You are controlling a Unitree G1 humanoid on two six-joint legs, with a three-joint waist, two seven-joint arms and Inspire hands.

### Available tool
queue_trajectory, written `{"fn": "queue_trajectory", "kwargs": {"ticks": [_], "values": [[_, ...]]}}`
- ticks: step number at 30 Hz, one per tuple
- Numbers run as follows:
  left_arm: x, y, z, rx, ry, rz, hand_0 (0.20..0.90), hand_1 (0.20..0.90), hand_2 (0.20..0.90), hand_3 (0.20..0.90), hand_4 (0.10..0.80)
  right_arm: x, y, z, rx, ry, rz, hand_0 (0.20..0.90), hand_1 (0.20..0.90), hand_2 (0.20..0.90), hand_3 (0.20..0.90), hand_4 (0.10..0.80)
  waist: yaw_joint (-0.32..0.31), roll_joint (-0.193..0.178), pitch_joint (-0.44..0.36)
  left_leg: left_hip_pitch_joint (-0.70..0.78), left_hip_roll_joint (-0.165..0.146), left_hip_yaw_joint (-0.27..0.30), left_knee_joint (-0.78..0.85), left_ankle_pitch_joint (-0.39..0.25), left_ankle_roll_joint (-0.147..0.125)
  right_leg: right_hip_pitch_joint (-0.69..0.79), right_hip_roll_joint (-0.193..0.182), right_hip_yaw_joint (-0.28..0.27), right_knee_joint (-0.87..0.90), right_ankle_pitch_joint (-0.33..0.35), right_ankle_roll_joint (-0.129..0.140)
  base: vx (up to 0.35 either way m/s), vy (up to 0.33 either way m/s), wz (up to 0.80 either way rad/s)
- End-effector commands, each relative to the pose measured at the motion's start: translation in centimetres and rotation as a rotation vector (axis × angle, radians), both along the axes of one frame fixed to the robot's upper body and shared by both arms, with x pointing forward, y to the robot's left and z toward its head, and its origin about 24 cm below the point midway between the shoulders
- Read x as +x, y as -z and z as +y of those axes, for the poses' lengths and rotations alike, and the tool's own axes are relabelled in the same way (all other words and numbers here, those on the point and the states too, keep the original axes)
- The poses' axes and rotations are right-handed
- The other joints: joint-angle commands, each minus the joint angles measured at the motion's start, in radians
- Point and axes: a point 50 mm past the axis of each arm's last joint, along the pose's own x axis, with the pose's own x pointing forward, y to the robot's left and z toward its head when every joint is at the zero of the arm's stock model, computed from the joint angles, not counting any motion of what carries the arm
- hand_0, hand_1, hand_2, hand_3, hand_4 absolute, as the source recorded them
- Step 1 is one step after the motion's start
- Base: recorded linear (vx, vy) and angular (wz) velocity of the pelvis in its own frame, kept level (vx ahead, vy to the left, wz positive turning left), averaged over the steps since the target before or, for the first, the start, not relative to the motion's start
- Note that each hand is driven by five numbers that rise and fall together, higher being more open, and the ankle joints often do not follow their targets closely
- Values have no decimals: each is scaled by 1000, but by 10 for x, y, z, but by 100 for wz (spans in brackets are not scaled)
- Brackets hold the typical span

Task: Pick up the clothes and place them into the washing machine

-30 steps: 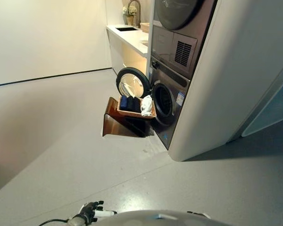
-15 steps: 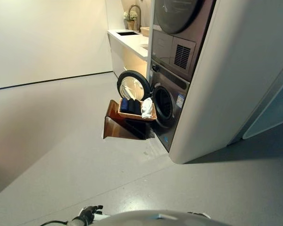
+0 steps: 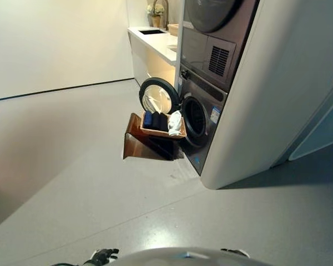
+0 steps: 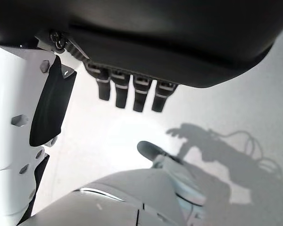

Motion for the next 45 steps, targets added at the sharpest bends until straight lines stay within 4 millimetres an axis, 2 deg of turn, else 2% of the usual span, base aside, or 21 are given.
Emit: {"fn": "queue_trajectory", "kwargs": {"ticks": [1,4,8,9,11,13,14,15,17,19,20,22,24,27,29,30,32,35,39,43,45], "values": [[61,-11,-7,-27,-63,-195,900,900,900,900,800,11,-7,-22,-82,-17,23,900,900,900,900,800,-3,18,148,17,-20,0,98,-154,20,-166,-17,-6,447,-62,39,141,201,2],[66,-12,-5,-21,-35,-205,900,900,900,900,800,13,-7,-21,-71,29,0,900,900,900,900,800,-22,27,170,57,-13,-11,89,-167,19,-220,-7,-8,503,-60,35,247,78,0],[65,-13,3,25,-20,-194,900,900,900,900,800,4,-9,-30,-101,103,-1,900,900,900,900,800,-65,28,162,180,-17,-52,54,-220,-21,-280,-42,-36,231,-6,37,500,-66,38],[70,-15,4,39,-26,-222,900,900,900,900,800,3,-11,-36,-135,141,-9,900,900,900,900,800,-85,18,157,233,-20,-69,34,-248,-42,-329,-70,-55,55,74,60,542,-132,63],[74,-16,3,41,-32,-232,900,900,900,900,800,0,-11,-38,-143,153,10,900,900,900,900,800,-93,34,161,274,2,-76,23,-262,-57,-339,-61,-77,-26,111,69,522,-147,36],[70,-14,-1,35,-30,-220,900,900,900,900,800,-6,-12,-41,-152,150,39,900,900,900,900,800,-123,42,135,324,40,-110,31,-269,-76,-354,-26,-4,-22,135,58,504,-207,-6],[70,-14,-1,35,-31,-220,900,900,900,900,800,-6,-12,-42,-153,150,39,900,900,900,900,800,-123,46,136,327,44,-109,32,-271,-77,-351,-22,-6,-23,134,58,510,-328,22],[68,-12,-5,21,-30,-213,900,900,900,900,800,-13,-11,-40,-146,150,55,900,900,900,900,800,-135,53,119,331,90,-122,96,-211,-103,-337,16,40,-8,154,40,473,-352,53],[61,-8,-18,10,49,-173,900,900,900,900,800,-14,-12,-43,-159,128,61,900,900,900,900,800,-137,79,103,248,138,-113,315,-30,-135,-289,58,28,3,135,-4,526,-431,112],[70,-8,-35,-3,164,-188,900,900,900,900,800,-2,-15,-49,-175,117,26,900,900,900,900,800,-120,52,120,65,96,-133,662,55,-116,-200,59,37,-9,90,-58,324,-315,84],[70,-8,-35,-2,164,-188,900,900,900,900,800,-2,-15,-49,-174,117,26,900,900,900,900,800,-123,49,118,61,92,-135,661,58,-116,-203,55,36,-8,90,-57,224,-222,2],[95,-16,-47,-21,201,-279,900,900,900,900,800,23,-20,-54,-199,68,-32,900,900,900,900,800,-81,14,146,-51,54,-117,858,60,-90,-110,56,59,-27,54,-94,383,-298,-60],[107,-21,-54,-53,190,-344,900,900,900,900,800,36,-23,-54,-212,36,-57,900,900,900,900,800,-39,4,151,-146,57,-84,838,33,-88,-68,55,75,-34,28,-97,398,-185,-56],[108,-23,-54,-48,209,-370,900,900,900,900,800,54,-25,-51,-211,25,-124,900,900,900,900,800,0,-2,155,-255,88,-8,639,31,-90,5,67,92,-39,-17,-89,388,-59,-17],[98,-18,-51,-39,196,-330,900,900,900,900,800,59,-24,-45,-198,-21,-141,900,900,900,900,800,25,10,157,-281,93,30,374,54,-91,69,94,100,-45,-63,-70,415,13,-1],[98,-18,-51,-39,196,-330,900,900,900,900,800,59,-24,-45,-198,-21,-141,900,900,900,900,800,25,8,157,-278,91,31,367,59,-91,68,92,101,-45,-62,-69,330,30,-13],[81,-13,-41,-19,174,-273,900,900,900,900,800,52,-20,-38,-190,-80,-112,900,900,900,900,800,67,20,150,-304,65,20,46,127,-96,155,124,133,-56,-129,-56,596,41,-37],[66,-9,-28,13,131,-221,900,900,900,900,800,46,-17,-33,-161,-72,-97,900,900,900,900,800,84,15,136,-313,58,-14,25,152,-109,219,122,163,-56,-170,-46,500,60,-37],[58,-9,-12,45,92,-196,900,900,900,900,800,30,-13,-30,-139,-50,-47,900,900,900,900,800,99,-6,97,-277,47,-22,49,156,-84,255,74,203,-6,-199,-23,444,166,-74],[76,-15,-10,54,134,-248,900,900,900,900,800,11,-10,-31,-143,-47,26,900,900,900,900,800,89,-43,81,-235,-10,17,108,69,-34,208,14,216,200,-70,30,384,205,-33],[91,-20,-11,49,153,-301,900,900,900,900,800,11,-11,-33,-154,-43,30,900,900,900,900,800,86,-34,95,-199,-18,7,101,41,-13,134,32,224,366,18,39,280,193,-2]]}}
